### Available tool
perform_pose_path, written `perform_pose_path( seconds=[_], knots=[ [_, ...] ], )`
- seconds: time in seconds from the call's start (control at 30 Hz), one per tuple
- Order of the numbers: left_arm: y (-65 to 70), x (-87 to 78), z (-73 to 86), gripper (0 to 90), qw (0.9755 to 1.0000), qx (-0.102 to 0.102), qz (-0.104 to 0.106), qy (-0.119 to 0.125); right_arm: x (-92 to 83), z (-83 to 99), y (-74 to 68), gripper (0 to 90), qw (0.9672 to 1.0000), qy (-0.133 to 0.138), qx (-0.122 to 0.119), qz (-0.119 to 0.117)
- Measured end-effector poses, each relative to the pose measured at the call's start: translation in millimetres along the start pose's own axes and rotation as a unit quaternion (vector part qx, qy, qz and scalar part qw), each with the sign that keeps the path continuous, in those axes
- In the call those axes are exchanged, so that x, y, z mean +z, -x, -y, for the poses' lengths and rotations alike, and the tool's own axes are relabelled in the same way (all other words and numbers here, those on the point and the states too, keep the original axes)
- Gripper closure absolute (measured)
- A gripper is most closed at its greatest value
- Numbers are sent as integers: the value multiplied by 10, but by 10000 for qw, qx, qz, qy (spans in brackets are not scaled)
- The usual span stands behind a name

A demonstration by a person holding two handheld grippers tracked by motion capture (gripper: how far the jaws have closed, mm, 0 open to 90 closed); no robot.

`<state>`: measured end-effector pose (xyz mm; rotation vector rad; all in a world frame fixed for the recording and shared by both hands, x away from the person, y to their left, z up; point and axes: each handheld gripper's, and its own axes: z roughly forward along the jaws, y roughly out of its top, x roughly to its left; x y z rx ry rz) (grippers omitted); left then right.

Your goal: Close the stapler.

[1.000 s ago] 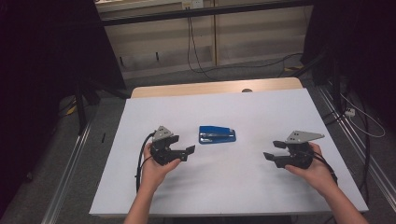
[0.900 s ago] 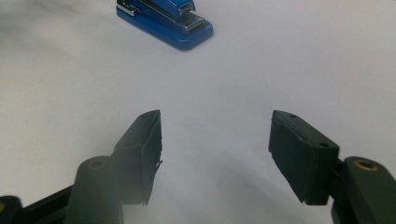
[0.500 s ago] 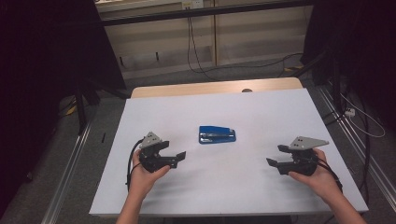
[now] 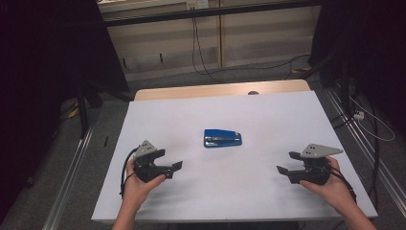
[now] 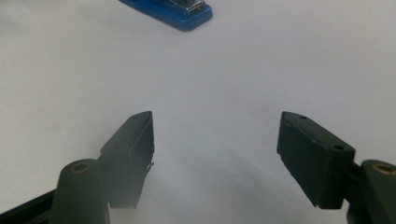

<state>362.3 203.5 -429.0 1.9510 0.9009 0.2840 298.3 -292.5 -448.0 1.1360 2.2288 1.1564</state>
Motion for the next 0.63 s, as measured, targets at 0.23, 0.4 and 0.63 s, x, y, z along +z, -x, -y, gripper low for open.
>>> perform_pose_path(
  seconds=[0.23,0.4,0.63],
  knots=[
    [-45,-92,69,107,10000,24,-36,24,-32,31,-1,264,10000,16,-9,18],
    [-77,-157,80,98,9999,-32,-47,127,-61,37,-6,258,10000,75,-14,18],
    [-111,-176,93,91,9999,-37,-33,141,-64,51,8,242,9999,130,36,7]
  ],
)
